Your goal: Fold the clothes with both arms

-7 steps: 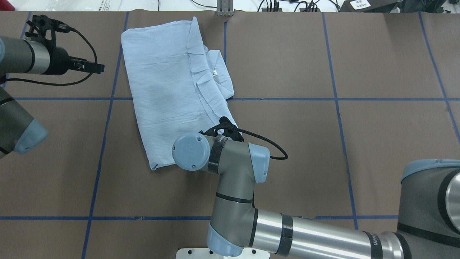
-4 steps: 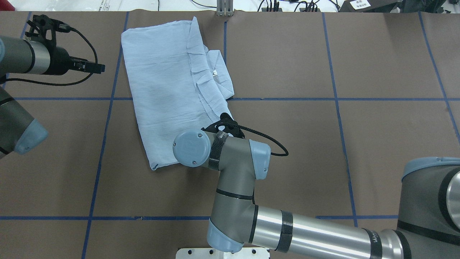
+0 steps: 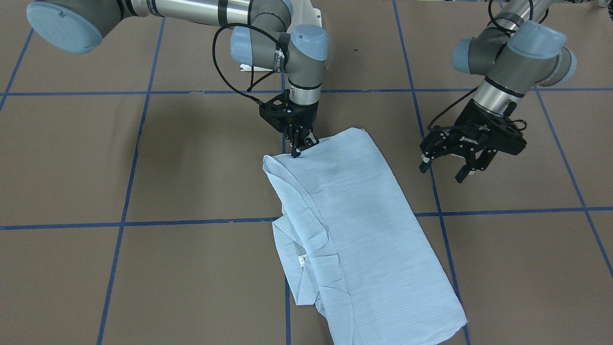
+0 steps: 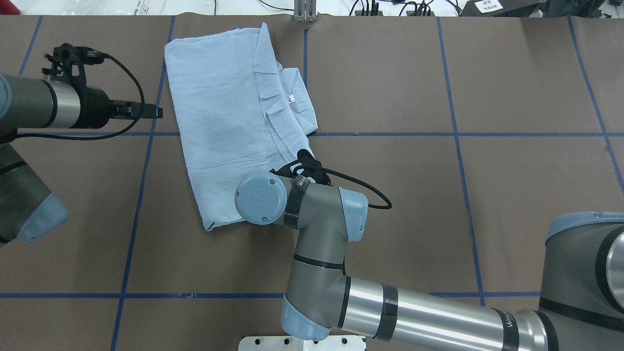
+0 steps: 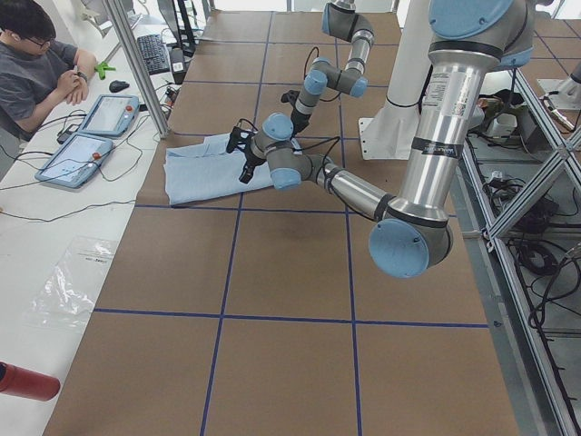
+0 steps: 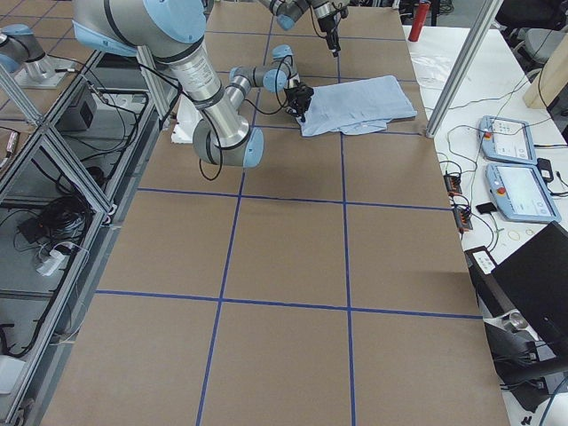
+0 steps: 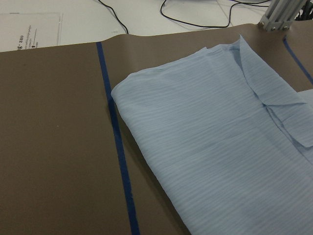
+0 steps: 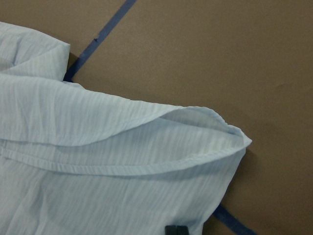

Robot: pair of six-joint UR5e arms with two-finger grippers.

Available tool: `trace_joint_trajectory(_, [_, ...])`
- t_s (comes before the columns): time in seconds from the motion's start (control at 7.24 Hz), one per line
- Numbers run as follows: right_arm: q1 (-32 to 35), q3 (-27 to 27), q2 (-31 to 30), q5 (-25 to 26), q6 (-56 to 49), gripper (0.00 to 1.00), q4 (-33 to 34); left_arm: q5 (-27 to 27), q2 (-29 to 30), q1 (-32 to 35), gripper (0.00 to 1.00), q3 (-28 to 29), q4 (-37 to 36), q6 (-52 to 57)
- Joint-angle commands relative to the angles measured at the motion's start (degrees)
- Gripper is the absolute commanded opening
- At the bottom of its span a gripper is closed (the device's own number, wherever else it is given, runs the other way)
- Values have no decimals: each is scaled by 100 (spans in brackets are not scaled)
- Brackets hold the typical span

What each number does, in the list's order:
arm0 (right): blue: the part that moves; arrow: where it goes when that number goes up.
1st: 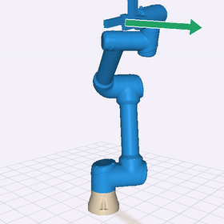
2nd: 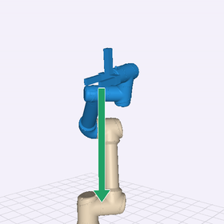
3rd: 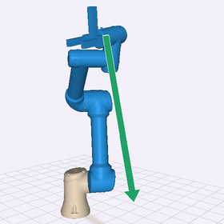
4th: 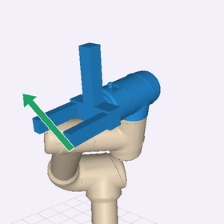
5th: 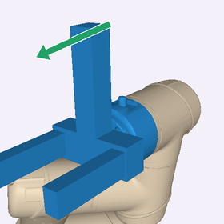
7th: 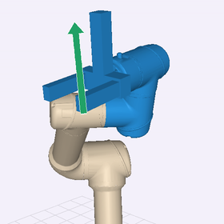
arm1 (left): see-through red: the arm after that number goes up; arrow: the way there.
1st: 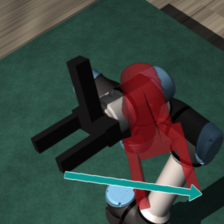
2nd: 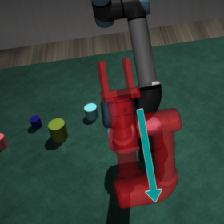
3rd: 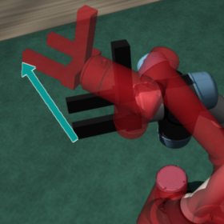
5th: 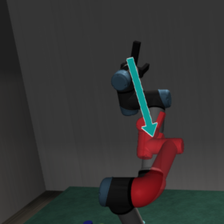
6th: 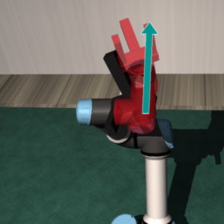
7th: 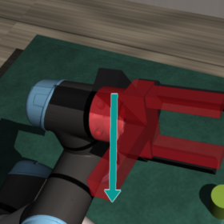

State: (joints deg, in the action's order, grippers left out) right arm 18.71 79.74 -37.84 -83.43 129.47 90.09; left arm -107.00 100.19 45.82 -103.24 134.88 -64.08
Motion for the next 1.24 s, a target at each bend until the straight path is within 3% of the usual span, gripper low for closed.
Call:
trace_joint_trajectory(0.0, [1,42,-4,37,0,0,-18,738,-516,-1053,100,-678,-6,-1488])
trace_joint_trajectory(0.14, [1,59,5,81,8,0,-18,968,-535,-1441,100,-636,-75,-2225])
trace_joint_trajectory(0.28, [1,111,-12,82,8,0,-18,1606,-518,-1940,94,-610,-276,-2850])
trace_joint_trajectory(0.55, [1,138,-12,90,8,0,-18,1901,-239,-2296,62,-566,-742,-3602])
trace_joint_trajectory(1.1, [1,130,-21,134,0,0,-18,1920,369,-2438,61,-137,-1210,-3726])
